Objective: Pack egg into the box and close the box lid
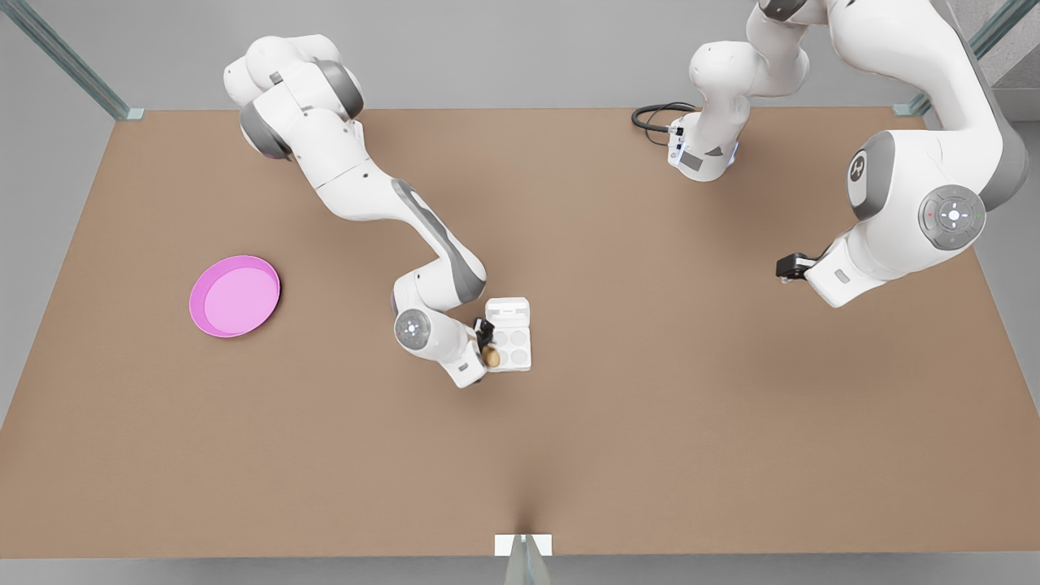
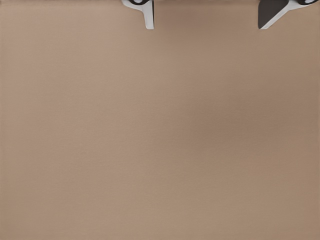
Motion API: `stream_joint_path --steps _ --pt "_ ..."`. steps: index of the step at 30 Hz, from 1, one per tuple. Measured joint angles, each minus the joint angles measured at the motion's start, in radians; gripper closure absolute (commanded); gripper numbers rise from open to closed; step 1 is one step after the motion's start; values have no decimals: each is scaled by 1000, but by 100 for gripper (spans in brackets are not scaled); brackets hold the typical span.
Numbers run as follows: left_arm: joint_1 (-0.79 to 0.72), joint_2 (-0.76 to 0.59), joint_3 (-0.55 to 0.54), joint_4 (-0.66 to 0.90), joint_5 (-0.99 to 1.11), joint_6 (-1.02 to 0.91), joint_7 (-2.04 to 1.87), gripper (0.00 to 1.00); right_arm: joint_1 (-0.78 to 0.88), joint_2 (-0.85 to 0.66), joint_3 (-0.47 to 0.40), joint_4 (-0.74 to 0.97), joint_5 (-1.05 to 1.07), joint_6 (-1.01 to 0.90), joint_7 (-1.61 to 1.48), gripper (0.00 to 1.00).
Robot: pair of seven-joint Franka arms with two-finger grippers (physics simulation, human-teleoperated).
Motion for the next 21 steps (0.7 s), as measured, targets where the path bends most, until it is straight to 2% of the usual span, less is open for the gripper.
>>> stream_joint_path --steps 5,6,7,8,14,15,18,19,21 --pt "0 1 -1 0 0 1 0 0 -5 -42 4 6 6 -8 53 0" --pt "-3 1 0 0 0 0 0 30 -19 -69 2 1 13 -26 63 0" --pt "-10 3 0 0 0 -2 -1 73 -29 -102 -14 -13 18 -45 76 0" --pt "-34 14 1 1 0 -5 -2 79 -28 -146 -60 -41 20 -66 88 0" --pt "-355 146 -2 -2 -22 -38 -12 79 -43 -421 -461 -80 -142 -268 192 0" --pt "-396 163 -2 -4 -31 -37 -17 79 -93 -474 -475 -81 -170 -302 219 0" --pt "-547 187 -2 -123 -68 39 -56 79 -253 -608 -373 -103 -277 -379 308 0" --pt "-591 206 -2 -155 -78 79 -74 79 -321 -628 -320 -100 -305 -401 338 0" --pt "-660 253 -2 -179 -91 152 -113 79 -382 -637 -276 -81 -343 -445 399 0"
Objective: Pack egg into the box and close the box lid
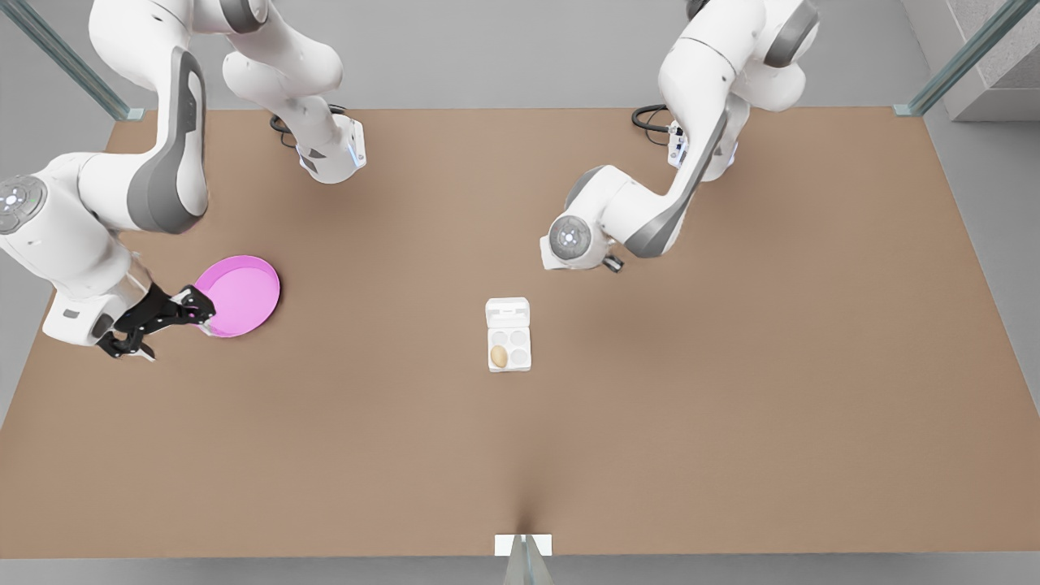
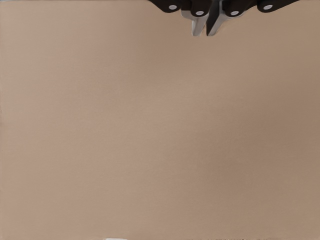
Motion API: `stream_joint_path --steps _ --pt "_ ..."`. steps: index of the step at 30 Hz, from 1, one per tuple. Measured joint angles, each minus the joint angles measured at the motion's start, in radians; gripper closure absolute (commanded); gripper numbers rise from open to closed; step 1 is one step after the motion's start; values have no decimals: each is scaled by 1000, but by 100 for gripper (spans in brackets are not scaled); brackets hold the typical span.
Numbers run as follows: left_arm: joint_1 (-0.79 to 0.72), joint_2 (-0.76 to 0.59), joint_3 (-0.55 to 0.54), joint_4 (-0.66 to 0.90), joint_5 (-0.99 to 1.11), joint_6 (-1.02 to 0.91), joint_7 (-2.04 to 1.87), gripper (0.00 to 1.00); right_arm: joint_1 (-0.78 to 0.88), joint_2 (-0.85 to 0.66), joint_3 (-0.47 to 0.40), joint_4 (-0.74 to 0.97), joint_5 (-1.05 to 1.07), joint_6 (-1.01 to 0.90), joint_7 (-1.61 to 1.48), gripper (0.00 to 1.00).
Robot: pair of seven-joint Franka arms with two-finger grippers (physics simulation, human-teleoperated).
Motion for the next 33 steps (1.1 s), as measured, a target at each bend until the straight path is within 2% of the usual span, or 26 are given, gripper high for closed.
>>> stream_joint_path --steps 4,14,33 --pt "-69 93 2 32 -42 120 -84 79 -17 39 13 52 -26 -66 115 0" --pt "-162 335 3 353 -222 248 -384 79 -20 88 14 99 -29 -120 312 0" --pt "-112 481 19 555 -233 279 -802 79 -20 96 14 100 -2 -124 485 0"
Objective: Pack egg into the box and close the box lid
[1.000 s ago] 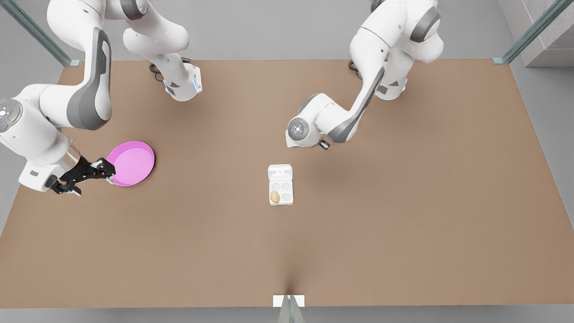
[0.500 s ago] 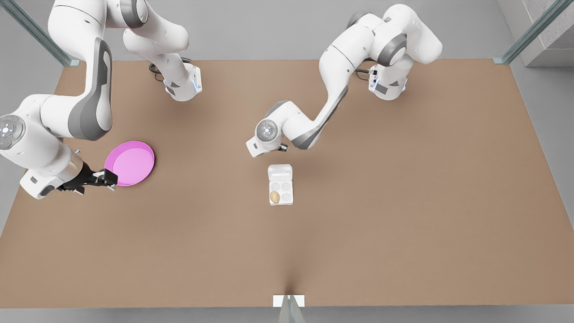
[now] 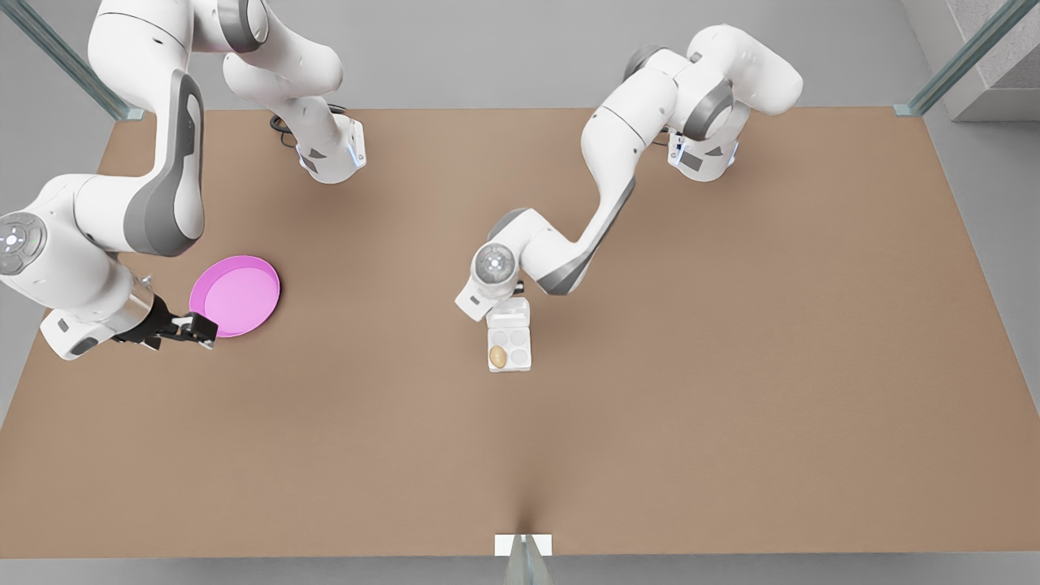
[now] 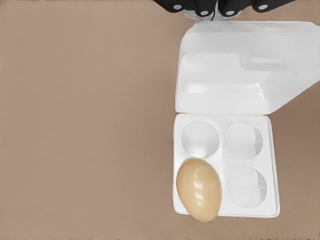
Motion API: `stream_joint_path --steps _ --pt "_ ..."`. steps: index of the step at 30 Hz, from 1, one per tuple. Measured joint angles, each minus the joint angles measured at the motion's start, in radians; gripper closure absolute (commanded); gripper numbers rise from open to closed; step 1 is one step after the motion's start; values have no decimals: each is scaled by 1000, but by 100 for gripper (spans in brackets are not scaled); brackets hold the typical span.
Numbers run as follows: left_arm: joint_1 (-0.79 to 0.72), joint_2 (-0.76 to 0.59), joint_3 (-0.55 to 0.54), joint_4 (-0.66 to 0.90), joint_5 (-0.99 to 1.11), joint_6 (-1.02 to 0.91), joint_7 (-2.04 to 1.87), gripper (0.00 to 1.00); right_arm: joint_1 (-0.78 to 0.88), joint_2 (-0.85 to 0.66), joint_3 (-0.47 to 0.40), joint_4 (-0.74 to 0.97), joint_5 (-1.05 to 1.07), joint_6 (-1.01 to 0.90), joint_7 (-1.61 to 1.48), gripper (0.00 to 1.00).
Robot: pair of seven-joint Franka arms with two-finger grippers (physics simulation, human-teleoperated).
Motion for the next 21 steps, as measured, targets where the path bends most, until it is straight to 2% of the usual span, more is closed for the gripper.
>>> stream_joint_path --steps 6,18,19,20,21 --pt "15 9 9 17 10 3 -60 79 0 1 0 1 6 4 26 0" --pt "49 82 15 167 -62 92 -46 79 0 14 0 6 8 17 59 0" --pt "49 74 25 171 -77 103 -34 27 -1 15 0 8 8 19 61 0" --pt "48 48 45 171 -109 119 -11 0 -1 17 0 14 7 20 63 0" --pt "48 19 73 169 -163 135 30 0 -1 18 0 17 7 20 65 0"
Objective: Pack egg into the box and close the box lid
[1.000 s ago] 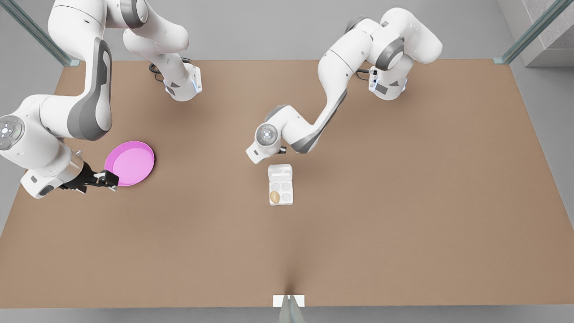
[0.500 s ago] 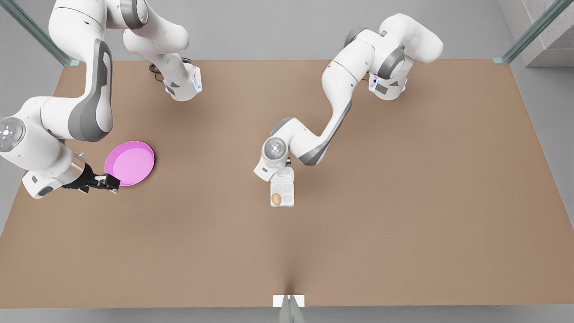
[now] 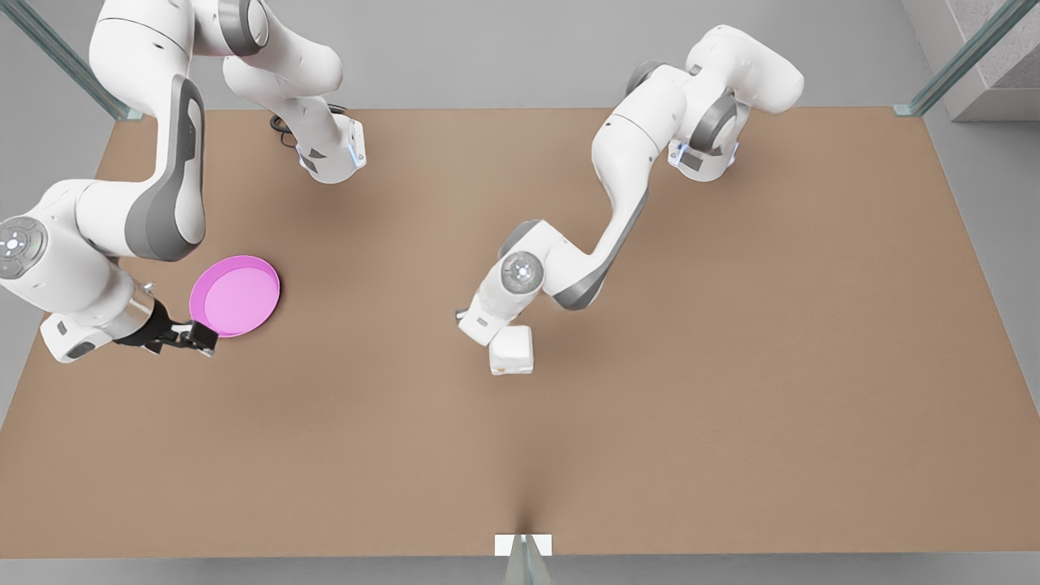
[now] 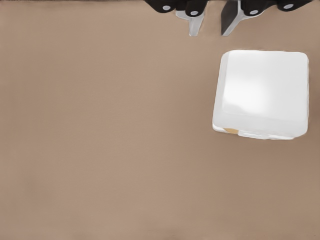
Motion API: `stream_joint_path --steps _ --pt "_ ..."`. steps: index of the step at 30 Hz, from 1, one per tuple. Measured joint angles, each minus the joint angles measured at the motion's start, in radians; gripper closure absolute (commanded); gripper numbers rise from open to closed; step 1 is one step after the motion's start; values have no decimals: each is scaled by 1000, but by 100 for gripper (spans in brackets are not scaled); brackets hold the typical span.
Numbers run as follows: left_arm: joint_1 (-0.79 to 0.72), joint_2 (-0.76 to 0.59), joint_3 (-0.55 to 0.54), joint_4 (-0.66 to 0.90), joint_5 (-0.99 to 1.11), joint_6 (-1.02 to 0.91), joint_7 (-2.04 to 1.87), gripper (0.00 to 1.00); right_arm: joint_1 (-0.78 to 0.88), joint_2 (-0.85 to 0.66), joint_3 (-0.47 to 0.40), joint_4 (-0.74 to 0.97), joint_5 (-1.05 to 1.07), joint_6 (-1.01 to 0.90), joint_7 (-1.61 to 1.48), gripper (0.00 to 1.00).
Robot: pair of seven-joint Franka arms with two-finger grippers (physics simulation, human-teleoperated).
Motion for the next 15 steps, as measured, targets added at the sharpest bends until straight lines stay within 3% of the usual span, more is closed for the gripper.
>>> stream_joint_path --steps 2,4,7,9,11,12,15 --pt "49 -86 36 -4 -103 -18 117 0 0 1 0 3 0 1 3 0" --pt "92 -173 172 -10 -118 -106 229 0 -1 0 0 4 0 2 6 0" --pt "112 -288 370 -85 -16 -272 322 0 -1 0 0 18 0 3 9 0" --pt "151 -332 433 -101 49 -364 366 0 -1 0 0 19 -1 3 11 0" --pt "453 -493 76 -240 207 -417 402 0 -2 1 0 20 -1 3 12 0" --pt "553 -581 -37 -330 275 -433 418 0 -2 1 0 20 -1 4 13 0" --pt "659 -760 -155 -503 395 -466 459 0 -2 8 -1 25 -1 4 15 0"
